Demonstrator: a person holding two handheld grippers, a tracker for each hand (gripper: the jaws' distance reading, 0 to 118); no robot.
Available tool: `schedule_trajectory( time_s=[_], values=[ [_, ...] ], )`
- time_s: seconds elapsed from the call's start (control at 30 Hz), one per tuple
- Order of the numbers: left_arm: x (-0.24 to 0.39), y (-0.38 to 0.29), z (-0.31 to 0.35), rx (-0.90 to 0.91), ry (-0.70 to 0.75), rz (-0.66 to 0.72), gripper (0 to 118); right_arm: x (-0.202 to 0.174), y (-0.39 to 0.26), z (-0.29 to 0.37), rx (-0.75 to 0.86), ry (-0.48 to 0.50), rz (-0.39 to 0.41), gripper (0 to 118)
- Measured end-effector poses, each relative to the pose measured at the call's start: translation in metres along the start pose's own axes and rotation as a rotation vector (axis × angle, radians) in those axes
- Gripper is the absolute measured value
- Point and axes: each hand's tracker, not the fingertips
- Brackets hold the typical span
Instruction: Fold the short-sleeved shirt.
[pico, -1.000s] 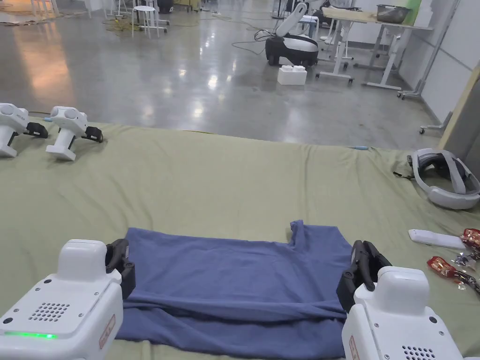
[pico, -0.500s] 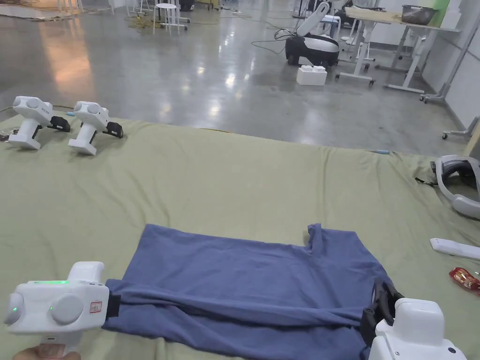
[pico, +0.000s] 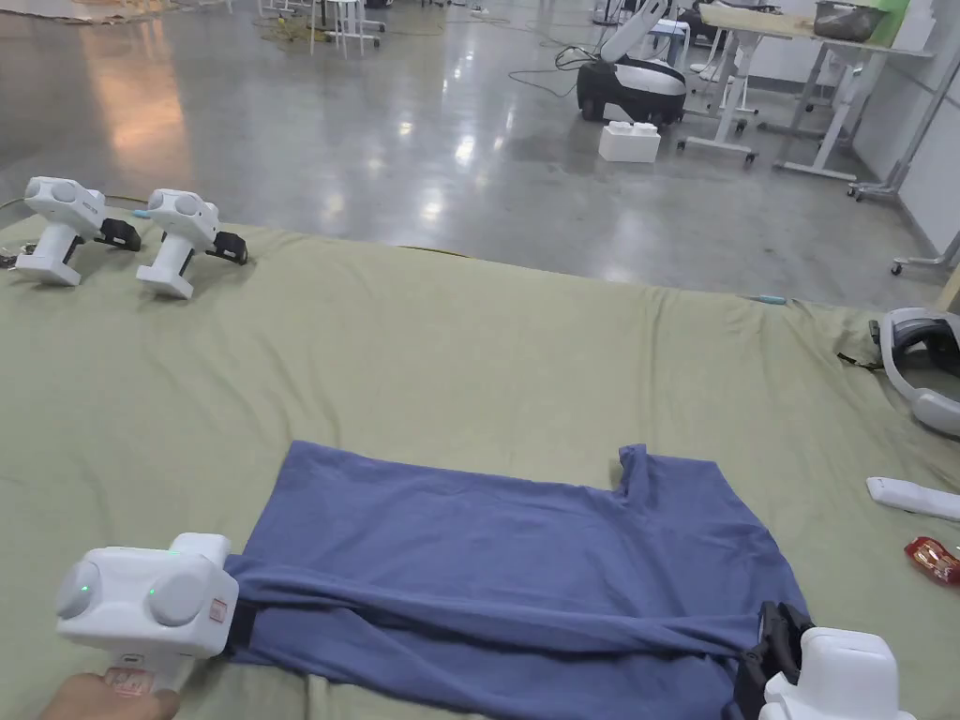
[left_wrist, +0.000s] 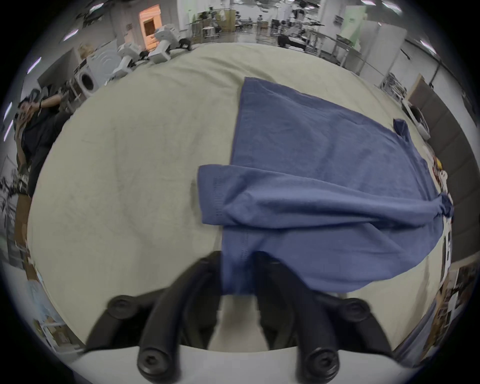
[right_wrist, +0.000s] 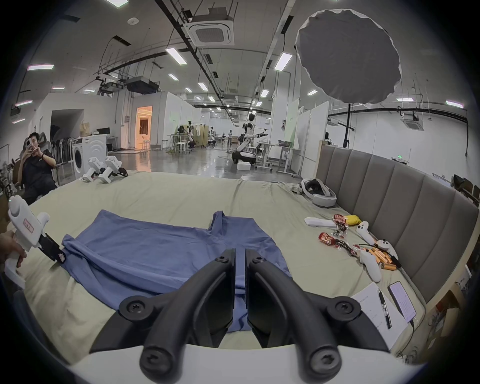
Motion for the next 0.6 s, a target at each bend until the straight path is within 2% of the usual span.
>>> schedule_trajectory(
  time_s=[0.07, 0.27, 0.33, 0.4, 0.43, 0.53, 0.57, 0.6],
  values=[
    [0.006, -0.003, 0.000, -0.003, -0.015, 0.012, 12, 0.001, -0.003, -0.002, -0.014, 0.000, -0.011, 10],
    [-0.003, -0.007, 0.008, 0.021, -0.044, 0.055, 9, 0.019, -0.009, -0.010, -0.090, -0.009, -0.053, 10],
    [-0.004, -0.009, 0.014, 0.042, -0.047, 0.054, 9, 0.033, -0.012, -0.019, -0.169, -0.018, -0.055, 10],
    [-0.007, -0.009, 0.017, 0.058, -0.054, 0.055, 9, 0.051, -0.016, -0.032, -0.250, 0.020, -0.063, 13],
    [-0.007, -0.010, 0.019, 0.065, -0.053, 0.053, 9, 0.058, -0.017, -0.038, -0.300, 0.012, -0.052, 17],
    [-0.008, -0.010, 0.024, 0.087, -0.054, 0.052, 9, 0.074, -0.027, -0.060, -0.442, 0.028, 0.003, 44],
    [-0.008, -0.010, 0.026, 0.094, -0.053, 0.048, 9, 0.077, -0.033, -0.066, -0.471, 0.042, 0.014, 60],
    [-0.007, -0.009, 0.027, 0.099, -0.049, 0.040, 9, 0.079, -0.038, -0.073, -0.521, 0.049, 0.033, 64]
  ],
)
